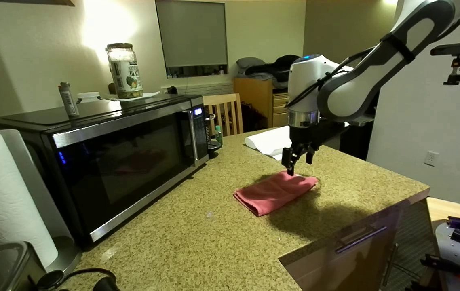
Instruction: Fold the cloth
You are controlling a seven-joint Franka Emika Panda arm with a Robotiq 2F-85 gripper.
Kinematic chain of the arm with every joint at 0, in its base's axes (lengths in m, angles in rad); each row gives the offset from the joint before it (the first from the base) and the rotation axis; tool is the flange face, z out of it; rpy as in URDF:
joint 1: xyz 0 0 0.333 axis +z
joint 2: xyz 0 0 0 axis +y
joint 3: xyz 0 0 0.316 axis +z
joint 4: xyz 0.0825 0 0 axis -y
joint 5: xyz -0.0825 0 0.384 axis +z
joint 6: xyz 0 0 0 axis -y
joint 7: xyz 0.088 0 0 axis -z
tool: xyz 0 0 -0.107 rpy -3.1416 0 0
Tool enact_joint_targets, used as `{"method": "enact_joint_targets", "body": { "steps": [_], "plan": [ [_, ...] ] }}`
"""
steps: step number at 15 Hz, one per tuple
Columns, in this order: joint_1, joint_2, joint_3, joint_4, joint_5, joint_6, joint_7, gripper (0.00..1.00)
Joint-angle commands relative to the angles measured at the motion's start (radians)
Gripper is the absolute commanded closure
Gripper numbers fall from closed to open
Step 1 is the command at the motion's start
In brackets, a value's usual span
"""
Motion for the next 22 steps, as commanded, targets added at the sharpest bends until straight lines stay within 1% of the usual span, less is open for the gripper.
{"method": "enact_joint_targets", "body": {
  "steps": [1,4,9,12,18,22],
  "plan": [
    [-0.004,-0.041,0.009,-0.004,-0.013,-0.079,0.065,0.00],
    [-0.013,-0.048,0.009,-0.008,0.009,-0.089,0.102,0.00],
    [-0.030,-0.043,0.004,-0.016,0.079,-0.048,0.136,0.00],
    [-0.042,-0.041,0.001,-0.024,0.145,-0.007,0.085,0.00],
    [-0.061,-0.034,-0.010,-0.038,0.177,0.078,0.014,0.00],
    [-0.085,-0.033,-0.024,-0.049,0.219,0.103,-0.118,0.00]
  ]
}}
